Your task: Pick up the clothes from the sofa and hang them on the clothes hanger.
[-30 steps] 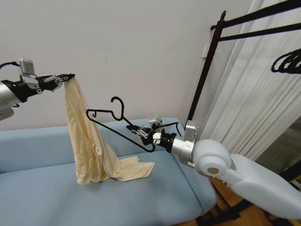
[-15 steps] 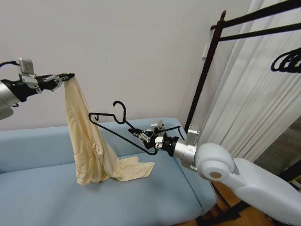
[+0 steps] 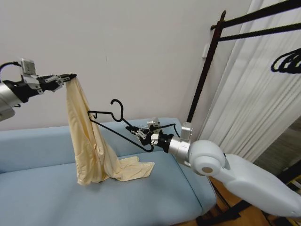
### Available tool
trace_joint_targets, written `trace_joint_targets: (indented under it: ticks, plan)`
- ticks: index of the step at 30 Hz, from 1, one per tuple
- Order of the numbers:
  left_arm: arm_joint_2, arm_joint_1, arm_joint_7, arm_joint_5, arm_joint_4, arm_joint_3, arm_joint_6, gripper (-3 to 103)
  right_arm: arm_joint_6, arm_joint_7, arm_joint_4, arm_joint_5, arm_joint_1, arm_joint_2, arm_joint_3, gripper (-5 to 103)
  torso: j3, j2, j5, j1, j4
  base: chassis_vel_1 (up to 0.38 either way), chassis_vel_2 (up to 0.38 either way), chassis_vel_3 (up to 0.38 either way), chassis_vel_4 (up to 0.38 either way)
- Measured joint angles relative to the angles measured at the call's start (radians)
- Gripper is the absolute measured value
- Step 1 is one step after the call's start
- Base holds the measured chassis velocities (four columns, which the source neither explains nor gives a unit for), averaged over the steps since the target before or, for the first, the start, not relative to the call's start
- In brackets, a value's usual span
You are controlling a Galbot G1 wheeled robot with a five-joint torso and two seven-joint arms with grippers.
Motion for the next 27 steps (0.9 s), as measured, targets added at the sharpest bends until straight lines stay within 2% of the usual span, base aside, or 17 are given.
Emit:
trace_joint_targets:
  ticks: [6, 12, 15, 21, 24, 27]
  plan:
    - [0.006, 0.002, -0.001, -0.014, -0.028, -0.019, 0.001, 1, 0.005, 0.001, -0.082, -0.01, 0.06, 0.066, -0.078, 2, 0.0, 0.0, 0.0, 0.0, 0.0, 0.0, 0.0, 0.0, 0.0]
    - [0.025, 0.002, 0.001, -0.038, -0.046, -0.033, 0.003, 1, 0.034, -0.005, -0.087, -0.016, 0.046, 0.149, -0.169, 2, 0.0, 0.0, 0.0001, 0.0, 0.0003, 0.0, 0.0, 0.0, 0.0]
    - [0.026, 0.002, 0.004, -0.039, -0.05, -0.034, 0.003, 1, 0.053, -0.028, -0.079, -0.017, 0.037, 0.155, -0.18, 2, 0.0, 0.0, -0.0001, 0.0, 0.0002, 0.0, 0.0, 0.0, 0.0]
    - [0.023, 0.013, 0.031, -0.038, -0.049, -0.037, 0.003, 1, 0.083, -0.107, -0.064, 0.001, 0.036, 0.111, -0.17, 2, 0.0, 0.0, 0.0001, 0.0, -0.0005, 0.0, 0.0, 0.0, 0.0]
    - [0.018, 0.02, 0.04, -0.037, -0.048, -0.043, 0.003, 1, 0.093, -0.1, -0.077, 0.012, 0.029, 0.121, -0.154, 2, 0.0, 0.0, 0.0001, 0.0, -0.0004, 0.0, 0.0, 0.0, 0.0]
    - [0.012, 0.043, 0.049, -0.036, -0.052, -0.068, 0.0, 1, 0.111, -0.064, -0.129, 0.029, 0.004, 0.163, -0.111, 2, 0.0, 0.0, 0.0, 0.0, 0.0002, 0.0, 0.0, 0.0, 0.0]
